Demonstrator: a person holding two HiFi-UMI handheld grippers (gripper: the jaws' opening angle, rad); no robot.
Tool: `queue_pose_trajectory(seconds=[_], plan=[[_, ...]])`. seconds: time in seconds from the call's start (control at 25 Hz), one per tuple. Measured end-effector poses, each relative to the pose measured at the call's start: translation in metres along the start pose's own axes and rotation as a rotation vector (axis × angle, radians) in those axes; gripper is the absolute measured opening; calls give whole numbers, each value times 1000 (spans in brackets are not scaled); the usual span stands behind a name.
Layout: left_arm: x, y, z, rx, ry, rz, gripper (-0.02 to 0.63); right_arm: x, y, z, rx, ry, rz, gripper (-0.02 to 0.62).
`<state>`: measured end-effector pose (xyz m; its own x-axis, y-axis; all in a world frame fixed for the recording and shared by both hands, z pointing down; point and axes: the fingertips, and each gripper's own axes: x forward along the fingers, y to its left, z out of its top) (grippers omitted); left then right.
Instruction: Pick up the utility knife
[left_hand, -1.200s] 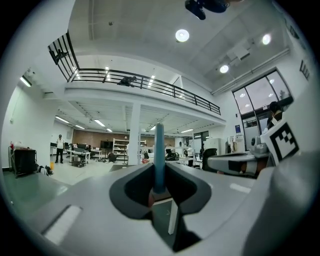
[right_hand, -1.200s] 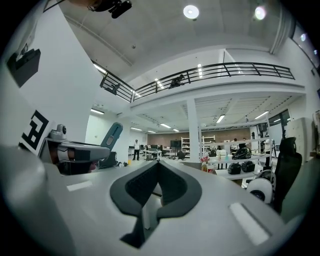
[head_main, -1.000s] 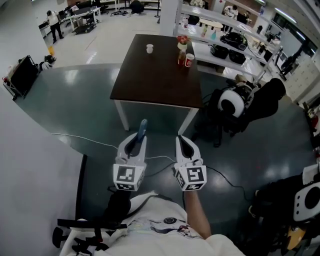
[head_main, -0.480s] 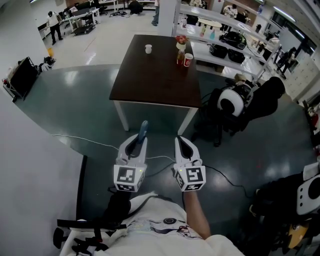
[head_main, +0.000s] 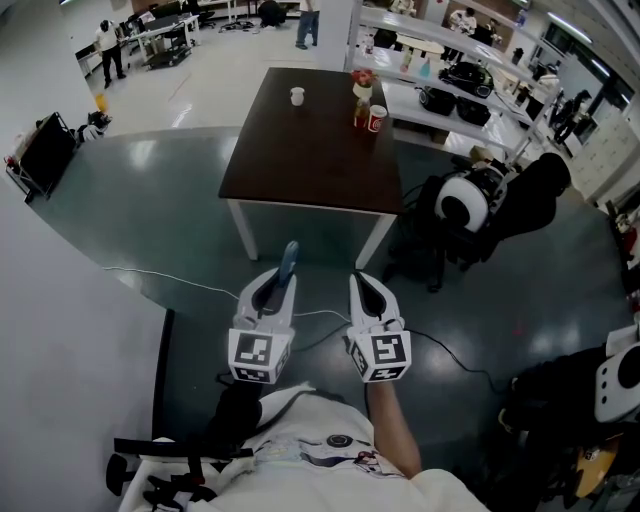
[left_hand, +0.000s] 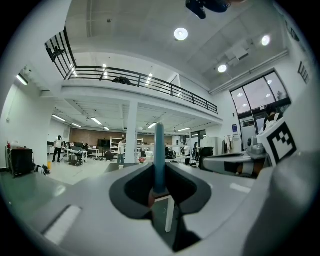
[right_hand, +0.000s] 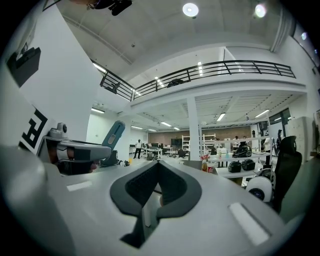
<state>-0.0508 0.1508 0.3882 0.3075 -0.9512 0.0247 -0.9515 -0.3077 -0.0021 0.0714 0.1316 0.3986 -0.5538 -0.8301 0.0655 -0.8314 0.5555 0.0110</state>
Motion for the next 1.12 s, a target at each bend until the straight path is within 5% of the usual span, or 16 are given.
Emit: queue_pose_trajectory(seconds=[1.12], plan=[[-11, 6, -4, -10, 4, 24, 69, -3, 6, -4, -21, 19, -3, -2]])
